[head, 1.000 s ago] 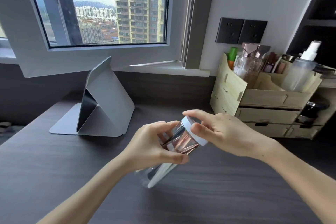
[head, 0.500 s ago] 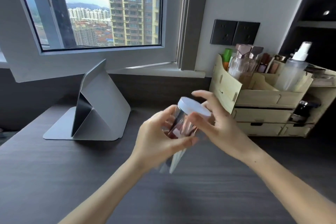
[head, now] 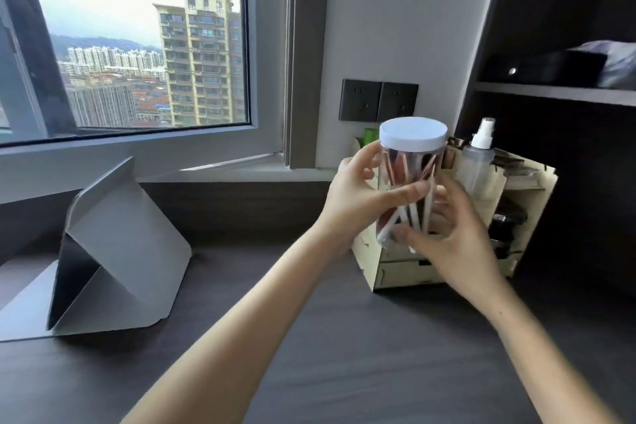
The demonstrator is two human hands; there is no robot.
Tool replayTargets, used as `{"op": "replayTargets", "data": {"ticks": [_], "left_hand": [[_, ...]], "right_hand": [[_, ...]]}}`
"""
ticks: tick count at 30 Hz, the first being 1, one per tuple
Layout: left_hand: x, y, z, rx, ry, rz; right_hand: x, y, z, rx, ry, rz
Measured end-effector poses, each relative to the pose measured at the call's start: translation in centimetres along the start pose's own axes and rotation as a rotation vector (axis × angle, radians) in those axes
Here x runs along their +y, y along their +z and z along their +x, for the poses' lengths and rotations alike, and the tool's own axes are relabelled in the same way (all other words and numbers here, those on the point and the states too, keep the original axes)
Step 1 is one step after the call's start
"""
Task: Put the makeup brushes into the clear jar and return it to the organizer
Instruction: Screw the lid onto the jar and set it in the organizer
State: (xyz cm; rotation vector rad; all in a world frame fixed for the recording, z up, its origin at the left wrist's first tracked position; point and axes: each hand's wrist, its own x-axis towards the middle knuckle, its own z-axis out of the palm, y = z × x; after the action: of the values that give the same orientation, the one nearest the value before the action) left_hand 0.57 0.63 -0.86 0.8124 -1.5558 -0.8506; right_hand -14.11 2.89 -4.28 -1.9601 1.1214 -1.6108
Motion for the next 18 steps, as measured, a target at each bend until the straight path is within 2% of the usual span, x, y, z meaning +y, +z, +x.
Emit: {"op": "replayTargets", "data": {"ticks": [8, 12, 18], "left_hand": [[0.2, 4.8, 6.3, -0.059, 0.254, 0.173], [-1.6, 5.7, 7.8, -0.106, 0.242, 0.178], [-3.2, 6.2, 9.5, -0.077, 0.199, 0.264]], "right_hand": [[4.6, -3.9, 6.8, 0.231, -0.045, -0.095], [7.4, -3.8, 7.6, 0.256, -0.008, -0.104], [9.1, -3.8, 8.0, 0.221, 0.087, -0.162]]}}
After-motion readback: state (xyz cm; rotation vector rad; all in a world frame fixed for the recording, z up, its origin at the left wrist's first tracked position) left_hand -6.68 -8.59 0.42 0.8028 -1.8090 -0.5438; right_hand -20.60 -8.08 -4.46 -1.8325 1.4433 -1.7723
